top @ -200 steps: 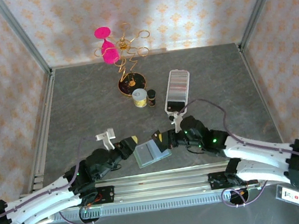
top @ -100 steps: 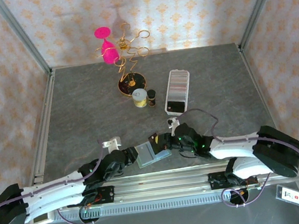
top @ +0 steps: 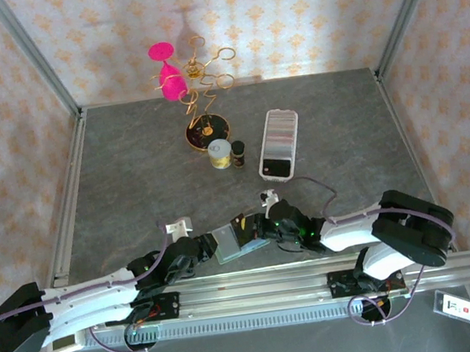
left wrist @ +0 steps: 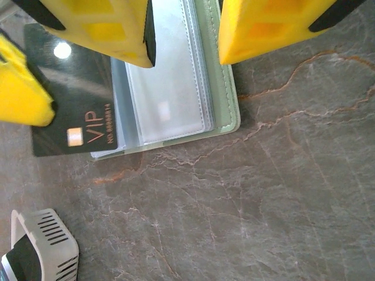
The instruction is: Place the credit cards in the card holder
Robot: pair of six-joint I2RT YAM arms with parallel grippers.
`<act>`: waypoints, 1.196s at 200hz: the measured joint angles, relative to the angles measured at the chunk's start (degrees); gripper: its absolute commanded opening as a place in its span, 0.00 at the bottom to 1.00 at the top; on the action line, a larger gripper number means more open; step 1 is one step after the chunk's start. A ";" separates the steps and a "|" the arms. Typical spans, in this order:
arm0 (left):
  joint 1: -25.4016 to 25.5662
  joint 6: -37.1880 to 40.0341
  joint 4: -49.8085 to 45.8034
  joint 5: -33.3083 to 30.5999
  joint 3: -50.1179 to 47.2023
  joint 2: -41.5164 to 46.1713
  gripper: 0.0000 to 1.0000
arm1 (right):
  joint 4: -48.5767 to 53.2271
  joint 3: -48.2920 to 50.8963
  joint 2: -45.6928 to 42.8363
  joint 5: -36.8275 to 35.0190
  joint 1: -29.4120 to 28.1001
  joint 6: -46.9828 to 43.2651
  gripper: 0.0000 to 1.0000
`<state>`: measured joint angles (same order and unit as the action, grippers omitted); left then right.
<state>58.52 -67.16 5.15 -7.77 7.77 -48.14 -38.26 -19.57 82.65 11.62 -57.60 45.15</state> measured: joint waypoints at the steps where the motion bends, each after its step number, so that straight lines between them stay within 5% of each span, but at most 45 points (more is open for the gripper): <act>1: 0.00 -0.07 0.07 0.00 -0.02 0.00 0.33 | -0.04 0.02 0.07 -0.02 -0.04 0.04 0.00; 145: 0.00 -0.57 3.32 1.33 -2.05 -3.02 0.33 | -5.40 1.31 3.98 -0.37 -1.51 2.67 0.00; 239: 0.00 -0.76 5.22 1.51 -2.38 -4.15 0.35 | -5.49 2.99 -3.43 -4.83 -1.25 2.69 0.00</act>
<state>58.52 -67.92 10.37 -6.26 5.39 -52.29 -43.75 -16.58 79.22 6.79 -58.85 47.83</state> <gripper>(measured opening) 0.342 0.043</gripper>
